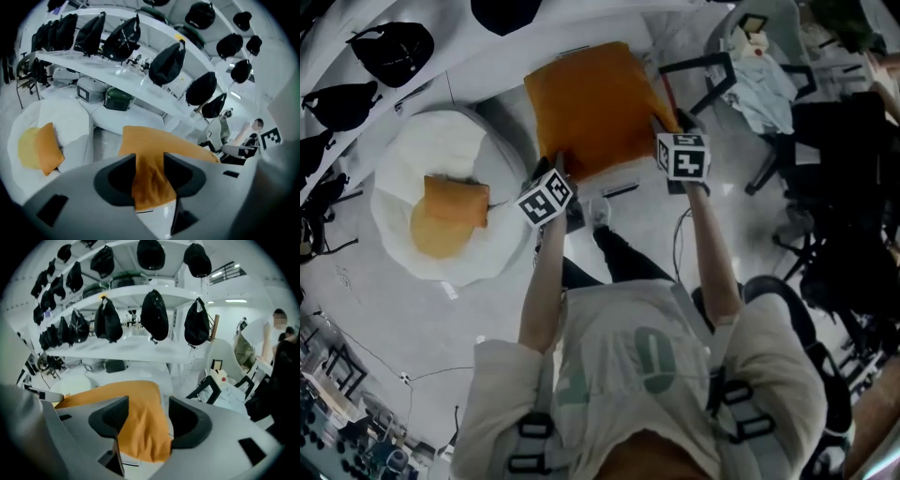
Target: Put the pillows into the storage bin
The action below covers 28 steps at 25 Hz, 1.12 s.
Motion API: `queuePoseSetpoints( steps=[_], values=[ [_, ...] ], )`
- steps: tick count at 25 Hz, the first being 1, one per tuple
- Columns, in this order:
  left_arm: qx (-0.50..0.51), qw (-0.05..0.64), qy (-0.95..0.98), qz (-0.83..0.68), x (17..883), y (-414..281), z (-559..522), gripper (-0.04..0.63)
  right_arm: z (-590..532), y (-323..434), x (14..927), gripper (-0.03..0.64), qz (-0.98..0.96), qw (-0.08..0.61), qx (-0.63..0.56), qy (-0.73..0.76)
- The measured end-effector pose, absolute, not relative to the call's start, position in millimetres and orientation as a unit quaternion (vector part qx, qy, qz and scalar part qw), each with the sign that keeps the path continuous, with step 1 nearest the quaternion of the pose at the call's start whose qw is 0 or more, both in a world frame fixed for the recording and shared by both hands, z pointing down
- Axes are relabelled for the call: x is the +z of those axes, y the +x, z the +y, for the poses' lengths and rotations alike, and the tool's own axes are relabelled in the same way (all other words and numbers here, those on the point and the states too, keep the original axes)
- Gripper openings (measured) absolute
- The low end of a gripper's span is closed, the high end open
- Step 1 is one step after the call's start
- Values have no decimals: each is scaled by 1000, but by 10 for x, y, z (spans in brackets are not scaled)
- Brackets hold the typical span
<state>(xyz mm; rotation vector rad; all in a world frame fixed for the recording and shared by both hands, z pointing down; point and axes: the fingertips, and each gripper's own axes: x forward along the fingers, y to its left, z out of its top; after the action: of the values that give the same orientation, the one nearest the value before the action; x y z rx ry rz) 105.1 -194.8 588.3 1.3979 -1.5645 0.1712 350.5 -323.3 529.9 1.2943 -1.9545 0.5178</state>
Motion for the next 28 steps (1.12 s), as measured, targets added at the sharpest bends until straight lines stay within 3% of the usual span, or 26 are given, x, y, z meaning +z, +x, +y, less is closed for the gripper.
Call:
queuePoseSetpoints(
  steps=[1,8,22,28],
  values=[
    [95,496,577,-643,5987,1075,-1916,177,-3212,3565,5407,248,-748,379,197,508],
    [131,506,592,-614,6209,1227,-1769,187,-2907,3512,5651,249,-757,383,220,481],
    [91,469,606,-636,5788,1054,-1829,187,-2722,3134,5495,249,-786,360,216,453],
    [36,442,594,-671,5460,552,-1669,198,-2682,2511,5132,249,-829,327,183,416]
  ],
)
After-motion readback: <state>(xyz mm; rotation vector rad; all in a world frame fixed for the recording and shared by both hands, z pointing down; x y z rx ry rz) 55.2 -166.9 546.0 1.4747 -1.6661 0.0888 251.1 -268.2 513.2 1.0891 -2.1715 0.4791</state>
